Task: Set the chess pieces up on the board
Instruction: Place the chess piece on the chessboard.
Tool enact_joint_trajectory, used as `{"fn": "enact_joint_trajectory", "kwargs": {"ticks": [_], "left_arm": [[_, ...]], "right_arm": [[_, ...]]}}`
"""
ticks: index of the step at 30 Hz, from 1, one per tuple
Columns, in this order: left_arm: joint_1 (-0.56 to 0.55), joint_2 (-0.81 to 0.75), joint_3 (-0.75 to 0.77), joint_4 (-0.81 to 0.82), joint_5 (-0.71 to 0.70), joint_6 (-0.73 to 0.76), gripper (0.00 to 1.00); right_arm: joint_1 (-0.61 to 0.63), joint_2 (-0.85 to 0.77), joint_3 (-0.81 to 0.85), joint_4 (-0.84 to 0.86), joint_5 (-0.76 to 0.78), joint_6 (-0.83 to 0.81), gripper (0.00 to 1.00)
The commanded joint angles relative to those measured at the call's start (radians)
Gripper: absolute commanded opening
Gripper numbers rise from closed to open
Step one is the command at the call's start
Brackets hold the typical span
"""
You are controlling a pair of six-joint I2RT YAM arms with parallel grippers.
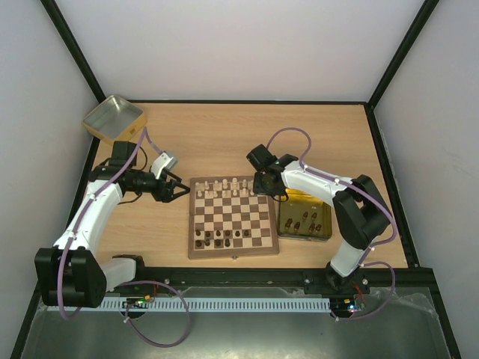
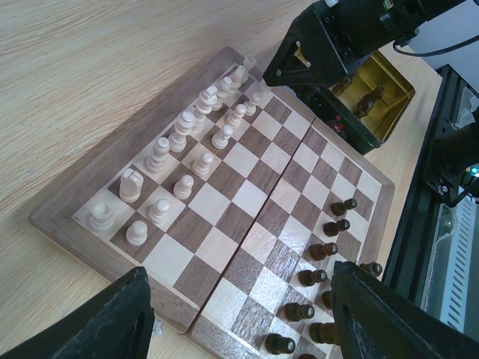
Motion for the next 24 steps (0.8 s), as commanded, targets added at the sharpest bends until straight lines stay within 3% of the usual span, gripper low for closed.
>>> {"fn": "enact_joint_trajectory", "kwargs": {"ticks": [1,15,24], "left_arm": [[-0.005,-0.001,-0.008,-0.002,0.007,0.001,0.65],[-0.005,-0.007,-0.010,-0.006,0.008,0.009,0.65],[-0.005,-0.004,-0.009,-0.011,0.013,0.015,0.65]], "right_arm": [[0.010,0.019,0.010,0.002,0.007,-0.012,0.05],[0.011,0.056,0.027,-0.003,-0.004,-0.020,0.10],[0.012,0.033,0.022,-0.007,0.007,-0.013,0.27]]}}
